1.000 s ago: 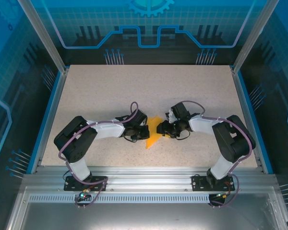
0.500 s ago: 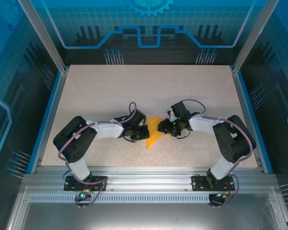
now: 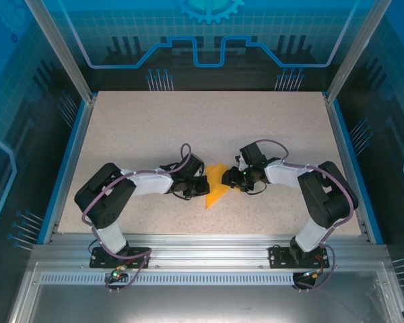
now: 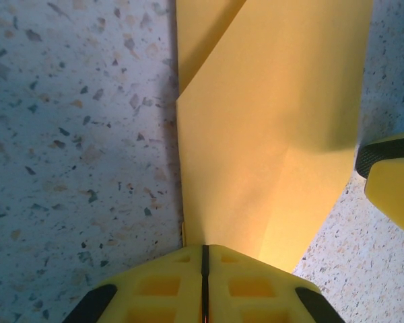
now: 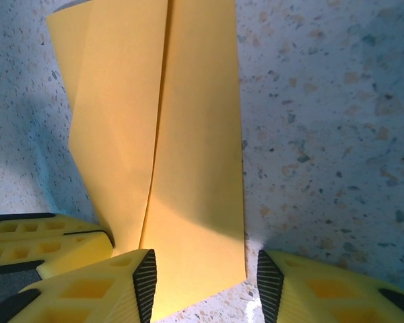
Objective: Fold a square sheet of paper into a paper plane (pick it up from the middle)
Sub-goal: Turn over the paper at the center of the table.
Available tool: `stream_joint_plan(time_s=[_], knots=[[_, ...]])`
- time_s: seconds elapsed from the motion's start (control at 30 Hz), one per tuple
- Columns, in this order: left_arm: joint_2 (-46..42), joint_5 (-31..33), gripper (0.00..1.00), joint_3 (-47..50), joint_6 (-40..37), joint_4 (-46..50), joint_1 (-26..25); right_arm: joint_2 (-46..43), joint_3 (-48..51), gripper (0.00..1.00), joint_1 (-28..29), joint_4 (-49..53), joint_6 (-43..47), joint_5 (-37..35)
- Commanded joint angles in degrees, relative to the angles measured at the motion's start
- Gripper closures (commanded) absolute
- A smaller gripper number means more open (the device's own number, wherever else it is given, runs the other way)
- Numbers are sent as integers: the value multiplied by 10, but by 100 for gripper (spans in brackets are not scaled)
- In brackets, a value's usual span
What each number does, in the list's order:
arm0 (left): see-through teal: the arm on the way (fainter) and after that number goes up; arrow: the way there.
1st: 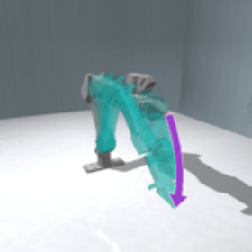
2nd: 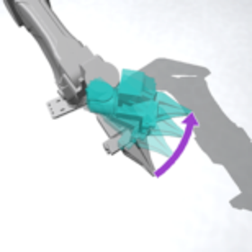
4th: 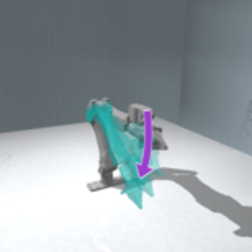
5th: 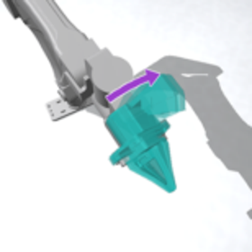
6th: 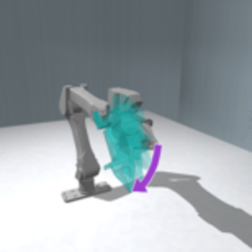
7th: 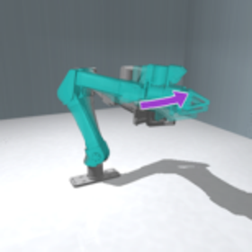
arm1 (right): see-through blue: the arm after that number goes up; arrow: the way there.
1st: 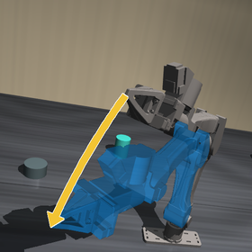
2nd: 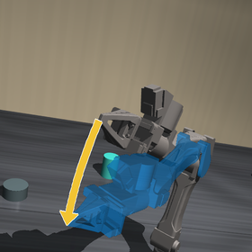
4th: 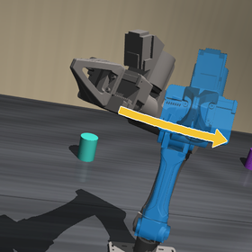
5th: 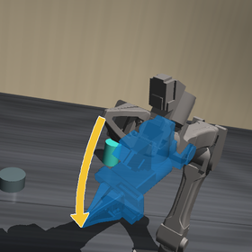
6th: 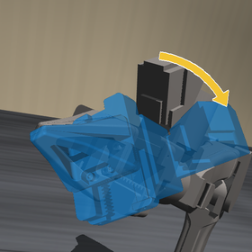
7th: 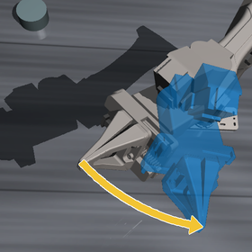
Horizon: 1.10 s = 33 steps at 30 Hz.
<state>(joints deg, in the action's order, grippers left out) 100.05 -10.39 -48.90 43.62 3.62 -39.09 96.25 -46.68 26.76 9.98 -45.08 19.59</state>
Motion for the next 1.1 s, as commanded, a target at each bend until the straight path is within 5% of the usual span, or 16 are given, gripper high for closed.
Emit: stream_joint_plan(time_s=[0.0,0.4,0.77,1.07], knots=[[9,-10,90,20,13,12,2,12,-10,54,28,-27,-14,35],[8,-20,90,30,27,-4,3,-1,2,55,40,-37,-31,33],[-10,-35,90,54,46,-21,5,-29,-20,53,19,61,13,-69],[-6,-44,89,61,57,-36,5,3,-17,53,26,15,-3,-8]])
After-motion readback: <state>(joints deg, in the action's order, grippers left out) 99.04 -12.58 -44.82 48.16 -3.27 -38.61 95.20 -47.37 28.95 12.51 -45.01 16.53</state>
